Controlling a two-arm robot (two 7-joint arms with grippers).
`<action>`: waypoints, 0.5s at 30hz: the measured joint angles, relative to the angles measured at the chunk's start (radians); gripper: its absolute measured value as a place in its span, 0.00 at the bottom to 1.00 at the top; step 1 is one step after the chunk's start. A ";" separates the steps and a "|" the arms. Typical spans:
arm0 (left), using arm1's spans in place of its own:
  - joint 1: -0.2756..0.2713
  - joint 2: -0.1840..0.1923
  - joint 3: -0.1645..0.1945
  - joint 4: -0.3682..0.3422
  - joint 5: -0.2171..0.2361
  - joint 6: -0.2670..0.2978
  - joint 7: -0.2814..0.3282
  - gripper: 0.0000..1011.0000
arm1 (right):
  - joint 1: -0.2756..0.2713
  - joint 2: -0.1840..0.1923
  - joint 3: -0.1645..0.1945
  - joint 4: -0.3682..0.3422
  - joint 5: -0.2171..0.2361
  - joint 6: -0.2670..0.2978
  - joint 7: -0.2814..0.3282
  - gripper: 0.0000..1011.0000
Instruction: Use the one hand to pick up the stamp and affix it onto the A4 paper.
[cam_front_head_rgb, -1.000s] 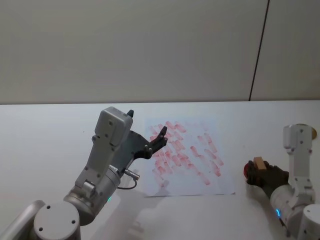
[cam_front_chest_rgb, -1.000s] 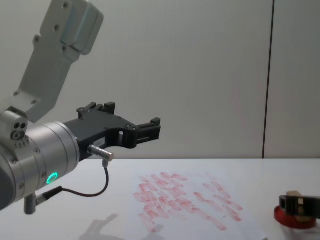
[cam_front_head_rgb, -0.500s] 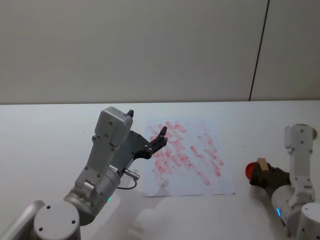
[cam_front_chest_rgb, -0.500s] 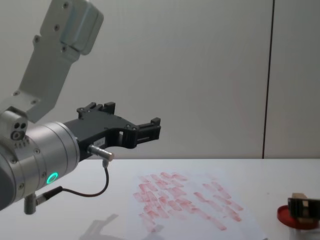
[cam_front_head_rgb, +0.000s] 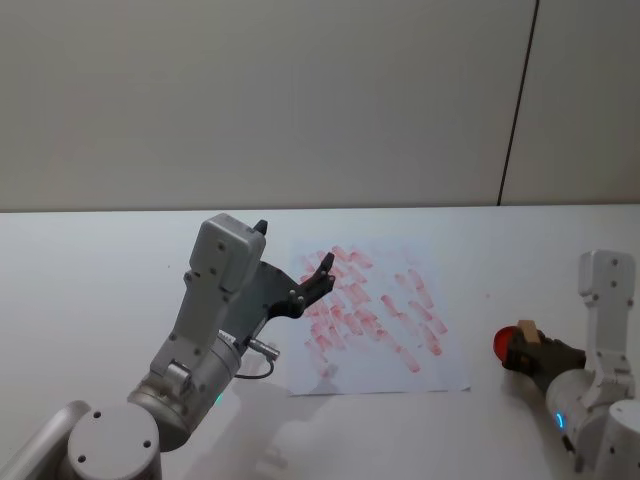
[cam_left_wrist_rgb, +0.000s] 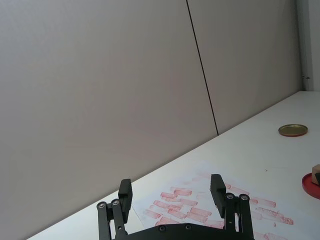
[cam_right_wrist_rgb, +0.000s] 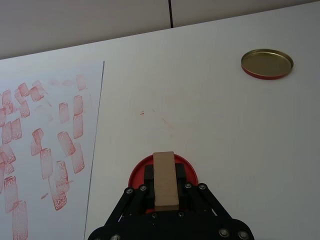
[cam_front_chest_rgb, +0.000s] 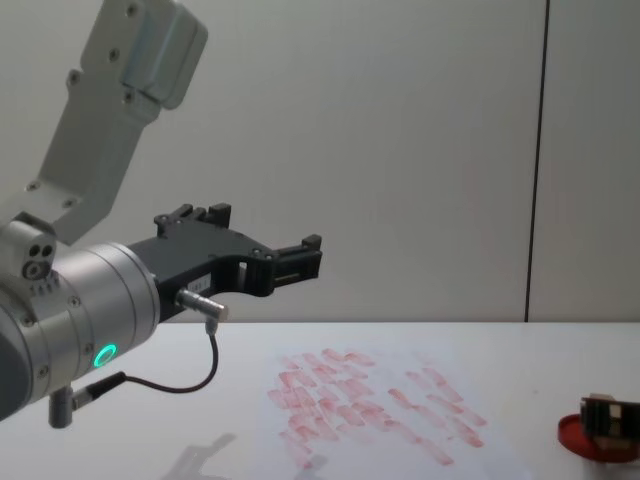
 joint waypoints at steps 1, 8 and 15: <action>0.000 0.000 0.000 0.000 0.000 0.000 0.000 0.98 | 0.001 0.000 0.001 0.002 0.002 0.000 0.000 0.22; 0.000 0.000 0.000 0.000 0.000 0.000 0.000 0.98 | 0.004 -0.002 0.007 0.007 0.006 -0.003 0.011 0.22; 0.000 0.000 0.000 0.000 0.000 0.000 0.000 0.98 | 0.002 -0.003 0.003 -0.017 -0.022 -0.023 0.032 0.22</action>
